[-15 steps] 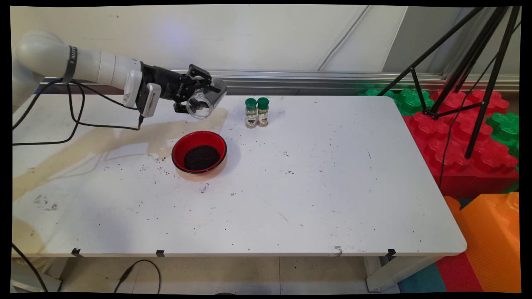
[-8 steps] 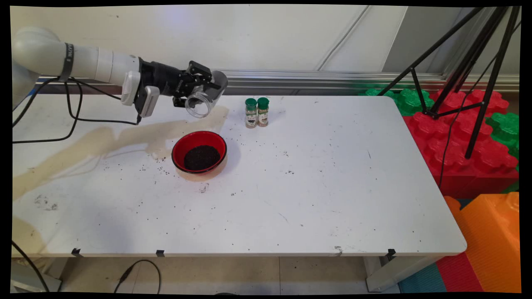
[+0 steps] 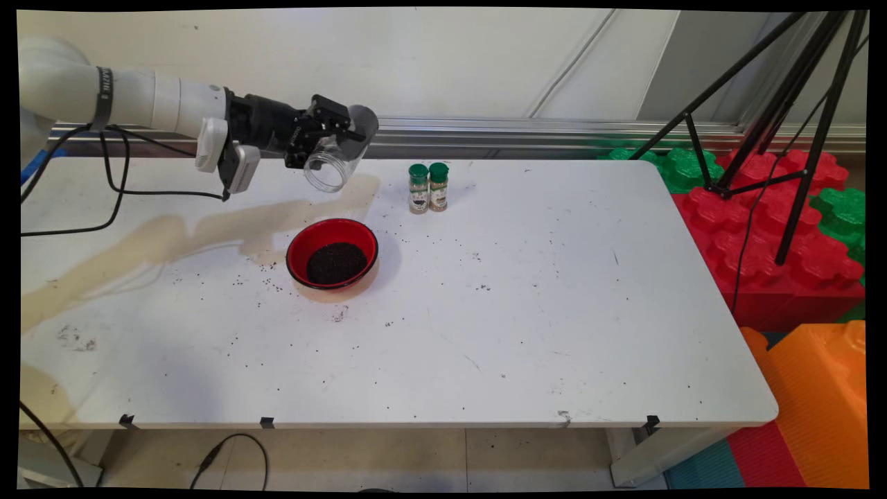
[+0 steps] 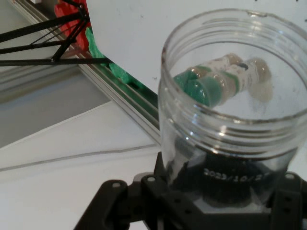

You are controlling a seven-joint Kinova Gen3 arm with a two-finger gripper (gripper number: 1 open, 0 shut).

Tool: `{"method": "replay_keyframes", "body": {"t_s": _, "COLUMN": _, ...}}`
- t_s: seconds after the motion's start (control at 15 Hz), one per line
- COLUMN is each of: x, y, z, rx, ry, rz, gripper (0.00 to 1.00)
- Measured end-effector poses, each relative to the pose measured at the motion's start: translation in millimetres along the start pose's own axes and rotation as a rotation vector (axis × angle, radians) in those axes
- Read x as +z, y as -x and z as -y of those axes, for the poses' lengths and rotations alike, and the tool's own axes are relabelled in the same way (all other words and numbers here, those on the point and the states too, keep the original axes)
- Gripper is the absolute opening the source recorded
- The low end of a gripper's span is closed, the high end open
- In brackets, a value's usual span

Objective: Pour the black seasoning powder in the red bowl

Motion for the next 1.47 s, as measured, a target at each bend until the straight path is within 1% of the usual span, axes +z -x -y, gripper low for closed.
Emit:
{"method": "replay_keyframes", "body": {"t_s": 0.4, "x": -9, "y": -4, "z": 4, "rx": 0.068, "ry": -0.006, "rz": 0.013, "gripper": 0.0}}
{"method": "replay_keyframes", "body": {"t_s": 0.87, "x": -15, "y": -10, "z": 4, "rx": 0.126, "ry": -0.015, "rz": 0.014, "gripper": 0.0}}
{"method": "replay_keyframes", "body": {"t_s": 1.47, "x": -17, "y": -18, "z": 5, "rx": 0.226, "ry": -0.03, "rz": 0.013, "gripper": 0.0}}
